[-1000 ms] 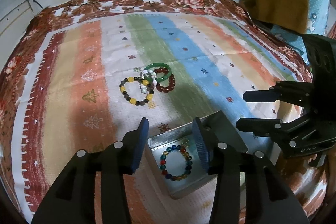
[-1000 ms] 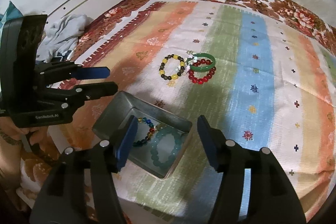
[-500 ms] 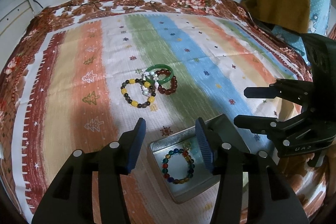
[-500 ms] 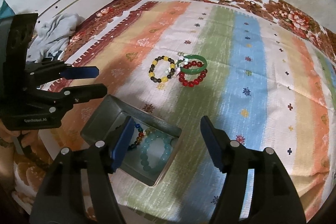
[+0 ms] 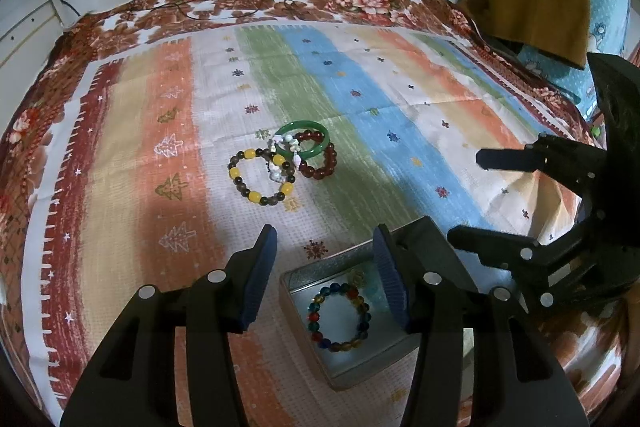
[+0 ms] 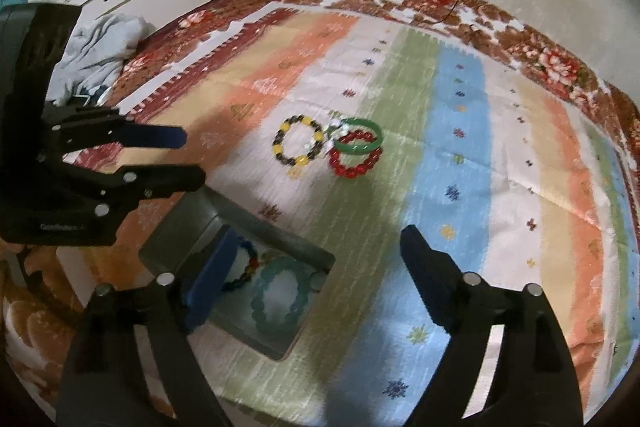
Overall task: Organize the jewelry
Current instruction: 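Move both tools back toward the remaining bracelets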
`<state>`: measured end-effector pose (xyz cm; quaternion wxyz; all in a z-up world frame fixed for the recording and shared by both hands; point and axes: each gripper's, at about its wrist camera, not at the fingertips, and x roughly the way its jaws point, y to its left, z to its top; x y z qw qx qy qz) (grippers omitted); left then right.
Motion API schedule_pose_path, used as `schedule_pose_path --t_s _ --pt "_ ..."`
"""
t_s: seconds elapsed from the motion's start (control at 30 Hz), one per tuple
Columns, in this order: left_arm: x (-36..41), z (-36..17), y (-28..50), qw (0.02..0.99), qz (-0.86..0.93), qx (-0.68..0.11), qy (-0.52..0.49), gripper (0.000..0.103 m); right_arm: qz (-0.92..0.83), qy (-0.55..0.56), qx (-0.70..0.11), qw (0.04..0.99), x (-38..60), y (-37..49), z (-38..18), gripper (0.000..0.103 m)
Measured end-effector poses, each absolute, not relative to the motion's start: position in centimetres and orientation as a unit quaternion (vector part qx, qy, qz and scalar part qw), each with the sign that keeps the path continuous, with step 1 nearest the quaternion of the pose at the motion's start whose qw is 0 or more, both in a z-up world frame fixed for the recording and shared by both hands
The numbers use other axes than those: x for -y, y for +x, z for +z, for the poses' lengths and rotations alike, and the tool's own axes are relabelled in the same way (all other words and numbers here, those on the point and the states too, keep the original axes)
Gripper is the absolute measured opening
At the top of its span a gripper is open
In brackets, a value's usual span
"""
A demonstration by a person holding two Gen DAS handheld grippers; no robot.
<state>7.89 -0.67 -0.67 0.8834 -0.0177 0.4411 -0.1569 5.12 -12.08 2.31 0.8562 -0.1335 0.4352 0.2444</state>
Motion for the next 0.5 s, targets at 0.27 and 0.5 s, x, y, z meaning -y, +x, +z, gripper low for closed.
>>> schedule_pose_path --t_s 0.27,0.5 --pt "0.6 -1.2 9.8 0.886 -0.136 -0.444 -0.004 0.063 0.196 -0.107 -0.443 0.868 13.0 7.9 1.8 0.095" --pt "-1.6 -2.1 12.7 0.885 -0.093 -0.457 -0.007 0.067 0.152 -0.085 -0.467 0.867 14.2 10.4 0.3 0.095"
